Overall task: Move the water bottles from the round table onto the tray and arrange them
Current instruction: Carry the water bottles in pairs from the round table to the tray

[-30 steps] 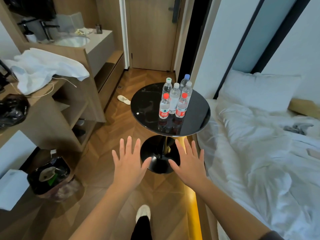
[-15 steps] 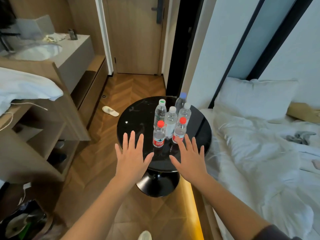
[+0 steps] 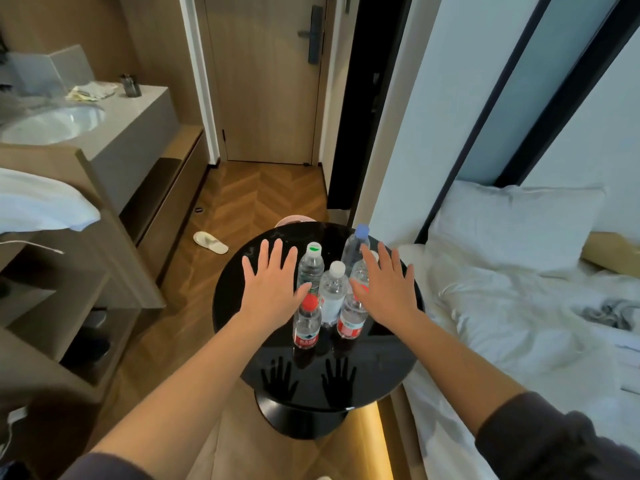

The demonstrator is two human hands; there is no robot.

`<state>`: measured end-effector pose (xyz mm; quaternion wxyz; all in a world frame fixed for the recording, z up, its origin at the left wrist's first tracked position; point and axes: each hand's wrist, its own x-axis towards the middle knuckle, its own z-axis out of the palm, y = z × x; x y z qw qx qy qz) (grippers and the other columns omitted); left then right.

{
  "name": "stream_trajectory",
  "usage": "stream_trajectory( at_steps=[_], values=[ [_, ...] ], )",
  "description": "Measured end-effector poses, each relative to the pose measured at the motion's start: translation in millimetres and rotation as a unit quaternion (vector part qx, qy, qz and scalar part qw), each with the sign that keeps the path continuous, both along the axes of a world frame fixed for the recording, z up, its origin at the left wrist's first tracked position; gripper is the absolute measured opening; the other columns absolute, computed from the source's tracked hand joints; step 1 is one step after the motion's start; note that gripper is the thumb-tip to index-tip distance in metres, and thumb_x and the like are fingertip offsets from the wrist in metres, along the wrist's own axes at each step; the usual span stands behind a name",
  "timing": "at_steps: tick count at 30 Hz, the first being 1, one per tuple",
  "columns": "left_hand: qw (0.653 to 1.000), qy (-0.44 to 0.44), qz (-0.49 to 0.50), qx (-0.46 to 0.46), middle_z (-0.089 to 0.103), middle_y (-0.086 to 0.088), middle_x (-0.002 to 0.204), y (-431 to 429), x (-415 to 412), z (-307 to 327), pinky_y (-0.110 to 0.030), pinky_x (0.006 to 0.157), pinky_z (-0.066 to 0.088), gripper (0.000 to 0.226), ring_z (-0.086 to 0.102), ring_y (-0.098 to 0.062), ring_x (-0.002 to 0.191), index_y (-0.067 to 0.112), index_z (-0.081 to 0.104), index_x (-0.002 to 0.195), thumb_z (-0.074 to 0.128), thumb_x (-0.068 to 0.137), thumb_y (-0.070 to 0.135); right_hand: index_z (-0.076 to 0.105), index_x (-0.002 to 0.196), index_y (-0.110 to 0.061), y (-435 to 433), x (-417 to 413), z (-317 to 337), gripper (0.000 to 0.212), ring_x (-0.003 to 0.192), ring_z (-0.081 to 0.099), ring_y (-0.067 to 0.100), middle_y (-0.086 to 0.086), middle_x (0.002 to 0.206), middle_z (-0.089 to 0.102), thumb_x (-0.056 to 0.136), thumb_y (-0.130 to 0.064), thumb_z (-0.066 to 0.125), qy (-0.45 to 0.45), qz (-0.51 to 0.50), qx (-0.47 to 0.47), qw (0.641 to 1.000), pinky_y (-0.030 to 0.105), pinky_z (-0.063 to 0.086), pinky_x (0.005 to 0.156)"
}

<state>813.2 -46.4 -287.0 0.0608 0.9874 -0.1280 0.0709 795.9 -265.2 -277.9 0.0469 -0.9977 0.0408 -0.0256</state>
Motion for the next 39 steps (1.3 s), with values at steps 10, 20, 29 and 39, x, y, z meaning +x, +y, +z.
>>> stream_trajectory(
  at_steps=[10, 20, 29, 39],
  values=[
    [0.997, 0.032, 0.000, 0.065, 0.011, -0.010, 0.160, -41, 77, -11, -0.057, 0.114, 0.012, 0.072, 0.000, -0.032, 0.147, 0.019, 0.014, 0.152, 0.036, 0.095, 0.056, 0.006, 0.157, -0.029, -31, 113, -5, 0.068, 0.150, 0.007, 0.037, 0.010, 0.165, 0.005, 0.100, -0.053, 0.036, 0.052, 0.024, -0.026, 0.998, 0.059, 0.019, 0.117],
    [0.988, 0.133, -0.068, 0.025, 0.019, -0.008, 0.157, -59, 108, -17, -0.046, 0.107, 0.035, 0.069, 0.023, -0.029, 0.142, 0.020, 0.016, 0.152, 0.047, 0.096, 0.045, 0.028, 0.150, -0.031, -33, 159, -14, 0.051, 0.117, 0.056, 0.030, 0.013, 0.145, 0.040, 0.102, -0.042, 0.042, 0.099, 0.057, 0.018, 0.993, 0.038, 0.053, 0.092],
    [0.980, 0.143, -0.057, 0.124, 0.040, -0.010, 0.125, -62, 109, -20, -0.031, 0.057, 0.038, 0.064, 0.055, -0.022, 0.085, 0.016, 0.031, 0.137, 0.064, 0.083, 0.009, 0.044, 0.115, -0.020, -39, 176, -25, 0.019, 0.075, 0.055, 0.013, 0.000, 0.089, 0.055, 0.103, -0.035, 0.044, 0.111, 0.075, -0.007, 0.991, 0.026, 0.049, 0.068],
    [0.990, 0.138, 0.006, 0.044, 0.049, -0.005, 0.105, -27, 94, -22, -0.029, 0.058, 0.039, 0.036, 0.056, -0.022, 0.075, 0.015, 0.032, 0.124, 0.051, 0.096, 0.026, 0.039, 0.099, -0.019, -74, 150, -24, 0.016, 0.063, 0.041, 0.008, -0.001, 0.080, 0.050, 0.104, -0.033, 0.041, 0.081, 0.026, 0.041, 0.996, 0.020, 0.027, 0.053]
  ],
)
